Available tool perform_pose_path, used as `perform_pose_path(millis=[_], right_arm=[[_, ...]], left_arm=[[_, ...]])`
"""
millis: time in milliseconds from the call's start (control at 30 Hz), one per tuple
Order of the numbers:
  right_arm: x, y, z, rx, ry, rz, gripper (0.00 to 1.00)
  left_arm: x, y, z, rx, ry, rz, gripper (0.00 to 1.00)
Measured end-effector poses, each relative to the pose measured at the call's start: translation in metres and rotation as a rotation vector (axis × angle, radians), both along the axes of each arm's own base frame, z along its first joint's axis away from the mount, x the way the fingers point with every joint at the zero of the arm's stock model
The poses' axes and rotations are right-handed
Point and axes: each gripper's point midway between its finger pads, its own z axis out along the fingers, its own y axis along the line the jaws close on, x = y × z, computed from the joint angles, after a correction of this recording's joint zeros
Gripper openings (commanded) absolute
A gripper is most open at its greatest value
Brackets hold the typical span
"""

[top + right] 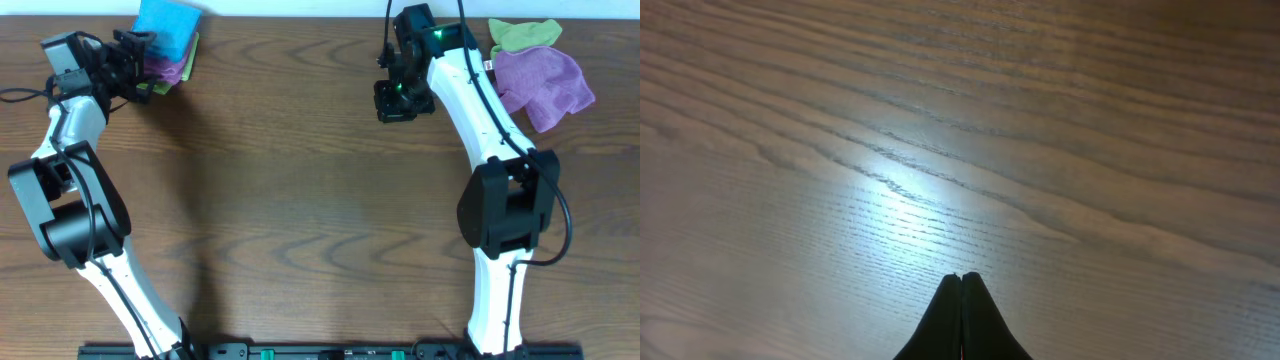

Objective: Fold the cloth

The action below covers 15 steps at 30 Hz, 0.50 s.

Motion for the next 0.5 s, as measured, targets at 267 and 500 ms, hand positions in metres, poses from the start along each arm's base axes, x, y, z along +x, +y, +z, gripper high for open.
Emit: perform_pose_path(millis=[267,500], right_arm=[[-0.009,-0.011,0.026,-0.052,-0.005,0.012,0.02],[-0.042,-0.043,0.126,-0.155,-0.180,0.035,0.61]], left_arm=[[-0.032,-0.005,0.039,0.177,-0.006,-0.103,0.95],[-0.098,-0.020,0.137,0.487,-0.102,-0.233,0.95]])
